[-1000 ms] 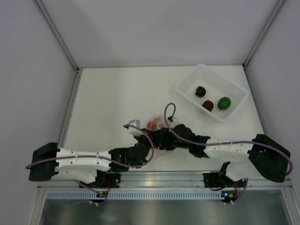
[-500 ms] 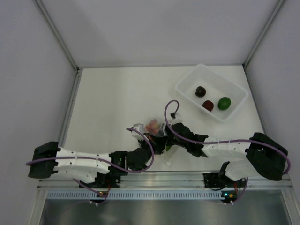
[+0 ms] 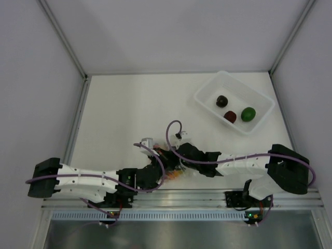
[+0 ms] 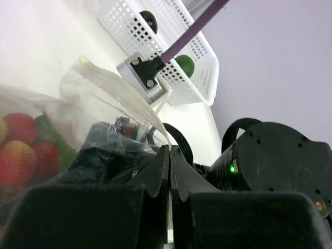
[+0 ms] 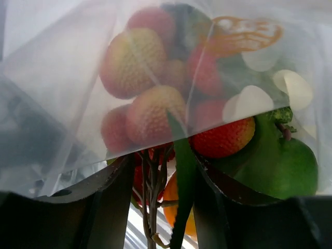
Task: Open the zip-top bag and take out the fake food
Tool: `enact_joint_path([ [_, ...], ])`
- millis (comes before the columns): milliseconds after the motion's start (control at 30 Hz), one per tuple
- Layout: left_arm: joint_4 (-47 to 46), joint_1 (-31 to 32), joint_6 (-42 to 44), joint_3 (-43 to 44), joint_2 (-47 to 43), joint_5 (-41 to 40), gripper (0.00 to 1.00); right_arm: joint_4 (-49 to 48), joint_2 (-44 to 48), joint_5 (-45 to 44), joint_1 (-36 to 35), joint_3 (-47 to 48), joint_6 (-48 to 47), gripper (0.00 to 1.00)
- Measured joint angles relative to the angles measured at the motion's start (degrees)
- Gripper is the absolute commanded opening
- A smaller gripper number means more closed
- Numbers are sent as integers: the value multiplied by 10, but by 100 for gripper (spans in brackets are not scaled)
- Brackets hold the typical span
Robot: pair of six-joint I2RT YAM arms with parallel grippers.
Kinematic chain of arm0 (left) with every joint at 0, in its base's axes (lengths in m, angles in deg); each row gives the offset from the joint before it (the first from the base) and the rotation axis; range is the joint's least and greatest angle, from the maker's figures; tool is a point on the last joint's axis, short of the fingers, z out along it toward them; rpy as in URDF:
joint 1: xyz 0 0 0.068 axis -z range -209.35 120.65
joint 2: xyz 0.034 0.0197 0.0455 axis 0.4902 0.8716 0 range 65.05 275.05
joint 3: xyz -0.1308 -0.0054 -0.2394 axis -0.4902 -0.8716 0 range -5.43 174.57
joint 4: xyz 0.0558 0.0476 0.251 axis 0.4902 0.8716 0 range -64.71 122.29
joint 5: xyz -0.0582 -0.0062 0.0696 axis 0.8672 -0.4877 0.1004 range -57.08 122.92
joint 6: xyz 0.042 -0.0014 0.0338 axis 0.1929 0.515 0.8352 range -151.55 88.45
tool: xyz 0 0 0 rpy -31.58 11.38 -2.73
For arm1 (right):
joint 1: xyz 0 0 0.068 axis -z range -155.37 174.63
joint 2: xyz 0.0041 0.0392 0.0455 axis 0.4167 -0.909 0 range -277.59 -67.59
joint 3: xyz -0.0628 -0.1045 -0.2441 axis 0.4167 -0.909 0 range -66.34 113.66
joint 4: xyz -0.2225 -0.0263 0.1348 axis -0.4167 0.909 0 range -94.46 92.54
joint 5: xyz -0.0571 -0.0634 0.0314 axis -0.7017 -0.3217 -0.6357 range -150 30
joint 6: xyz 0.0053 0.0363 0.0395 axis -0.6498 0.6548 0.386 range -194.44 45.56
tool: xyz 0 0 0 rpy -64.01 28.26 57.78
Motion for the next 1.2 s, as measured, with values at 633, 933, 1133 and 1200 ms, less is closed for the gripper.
enact_joint_path([
  [633,34,3,-22,-22,-20,-49,0,46,-35,62,-28,26,-71,14],
  [933,43,5,-24,-25,-32,-54,0,60,-26,64,-29,26,-82,0],
  [1133,40,7,-25,-36,-63,-57,0,143,13,49,-29,46,-104,0],
  [1200,38,6,-21,-36,-65,-59,0,171,22,44,-28,57,-116,0],
])
